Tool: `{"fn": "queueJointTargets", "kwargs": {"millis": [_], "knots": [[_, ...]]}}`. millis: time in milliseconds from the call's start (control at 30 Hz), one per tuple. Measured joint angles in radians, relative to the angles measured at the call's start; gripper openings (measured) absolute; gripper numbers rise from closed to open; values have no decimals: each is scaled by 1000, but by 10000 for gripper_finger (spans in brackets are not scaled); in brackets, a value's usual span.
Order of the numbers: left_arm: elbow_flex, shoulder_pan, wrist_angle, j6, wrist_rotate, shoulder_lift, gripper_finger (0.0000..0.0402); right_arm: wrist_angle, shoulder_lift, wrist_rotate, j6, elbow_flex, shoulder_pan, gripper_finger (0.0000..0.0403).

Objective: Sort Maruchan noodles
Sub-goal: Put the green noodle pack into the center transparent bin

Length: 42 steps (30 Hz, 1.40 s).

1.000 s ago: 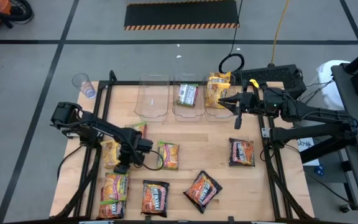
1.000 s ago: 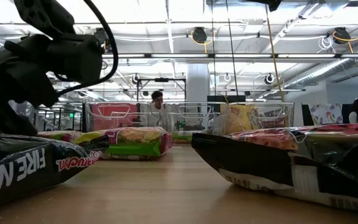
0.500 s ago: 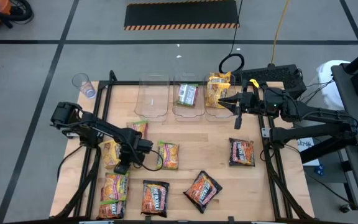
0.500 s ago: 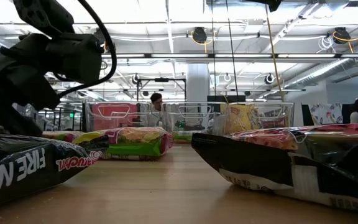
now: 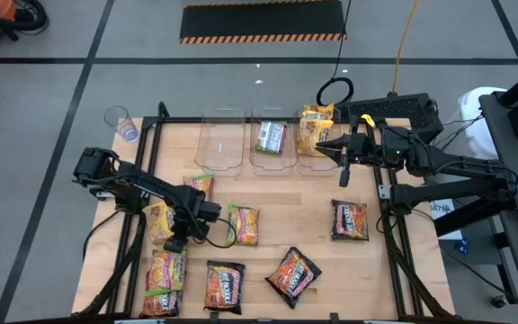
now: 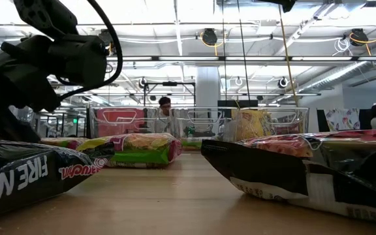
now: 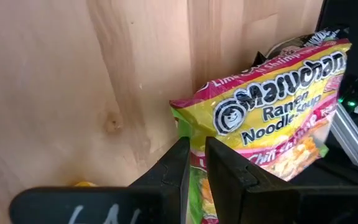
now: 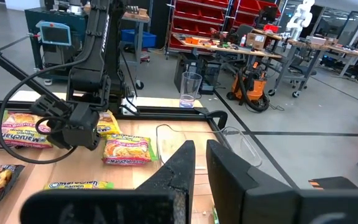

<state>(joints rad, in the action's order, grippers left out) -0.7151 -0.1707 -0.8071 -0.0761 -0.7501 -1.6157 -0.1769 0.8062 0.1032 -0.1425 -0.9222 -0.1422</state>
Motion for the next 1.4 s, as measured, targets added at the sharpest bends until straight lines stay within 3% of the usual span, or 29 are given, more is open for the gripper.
{"fn": "queueJointTargets", "kwargs": {"millis": [300,633,800,1167,1400], "knots": [[0,0,9,6,105,0,56,0,0,0,0,0,0,38],[0,-6,2,28,11,0,56,0,0,0,0,0,0,38],[0,-33,11,-40,10,0,56,0,0,0,0,0,0,38],[0,-77,106,-16,119,0,56,0,0,0,0,0,0,38],[0,-77,106,-1,123,0,56,0,0,0,-3,0,0,38]]}}
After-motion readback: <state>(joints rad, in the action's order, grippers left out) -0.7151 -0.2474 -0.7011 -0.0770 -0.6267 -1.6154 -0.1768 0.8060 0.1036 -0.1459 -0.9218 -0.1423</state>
